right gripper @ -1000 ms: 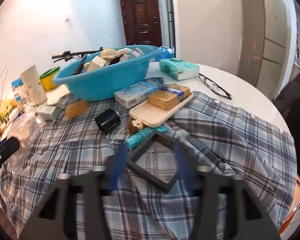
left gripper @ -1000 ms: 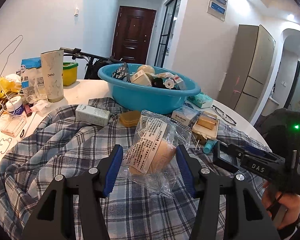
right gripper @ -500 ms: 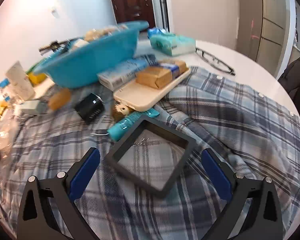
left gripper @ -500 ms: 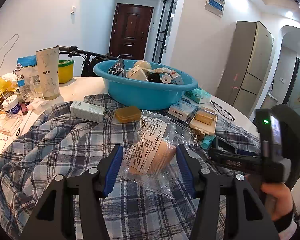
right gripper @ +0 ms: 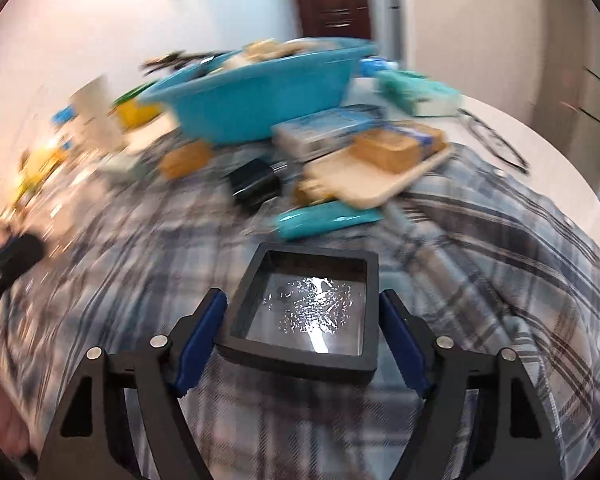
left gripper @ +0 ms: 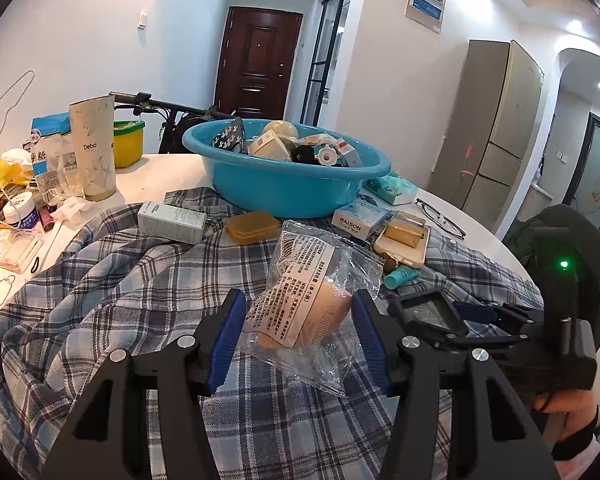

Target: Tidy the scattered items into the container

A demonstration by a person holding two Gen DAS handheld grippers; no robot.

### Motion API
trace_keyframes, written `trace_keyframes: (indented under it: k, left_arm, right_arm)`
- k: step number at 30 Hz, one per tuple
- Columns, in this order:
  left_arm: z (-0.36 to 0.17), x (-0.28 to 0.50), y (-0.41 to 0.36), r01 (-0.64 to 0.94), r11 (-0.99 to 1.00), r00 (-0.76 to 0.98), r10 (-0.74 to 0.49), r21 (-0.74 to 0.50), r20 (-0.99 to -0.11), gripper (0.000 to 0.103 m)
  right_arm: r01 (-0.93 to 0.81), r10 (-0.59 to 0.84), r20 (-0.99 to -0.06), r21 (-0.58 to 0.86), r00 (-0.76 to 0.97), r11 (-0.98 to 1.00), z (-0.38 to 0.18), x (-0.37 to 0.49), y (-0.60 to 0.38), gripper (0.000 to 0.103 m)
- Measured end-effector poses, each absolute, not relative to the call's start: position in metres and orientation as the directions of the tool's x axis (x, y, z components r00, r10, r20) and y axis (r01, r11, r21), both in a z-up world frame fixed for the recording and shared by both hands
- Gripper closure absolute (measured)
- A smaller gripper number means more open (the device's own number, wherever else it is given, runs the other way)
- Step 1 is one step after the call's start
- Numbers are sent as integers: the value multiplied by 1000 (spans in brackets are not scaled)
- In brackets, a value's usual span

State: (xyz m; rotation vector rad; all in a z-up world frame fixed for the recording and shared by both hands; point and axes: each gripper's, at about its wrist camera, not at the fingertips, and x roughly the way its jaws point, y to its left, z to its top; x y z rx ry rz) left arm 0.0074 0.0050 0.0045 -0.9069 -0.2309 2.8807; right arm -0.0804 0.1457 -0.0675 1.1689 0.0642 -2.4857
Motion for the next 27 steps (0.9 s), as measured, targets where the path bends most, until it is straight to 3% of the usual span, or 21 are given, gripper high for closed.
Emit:
trace_keyframes:
  k: [4, 10, 16, 19, 23, 27]
  left_arm:
    - [4, 7, 5, -61, -982, -815, 153, -179, -559, 46]
    - [3, 7, 6, -59, -982, -811, 152, -181, -565, 46]
    - [1, 7, 7, -58, -982, -808, 152, -180, -570, 46]
    - [-1, 7, 9, -57, -982, -806, 152, -181, -572, 46]
    - [-2, 7, 8, -54, -982, -807, 149, -180, -572, 46]
    - [-3, 5, 3, -48, -982, -808, 146, -183, -571, 46]
  right_arm:
    - [284, -262, -753, 105, -604, -953, -67, -83, 149, 16]
    - [187, -217, -773, 129, -596, -974, -77, -91, 144, 13]
    - [185, -162, -791, 63, -590, -981, -82, -92, 128, 13]
    - [187, -146, -784, 39, -603, -982, -80, -90, 128, 33]
    - [201, -188, -766, 78, -615, -976, -77, -87, 134, 33]
    - [195, -139, -727, 7, -673, -981, -66, -79, 131, 33]
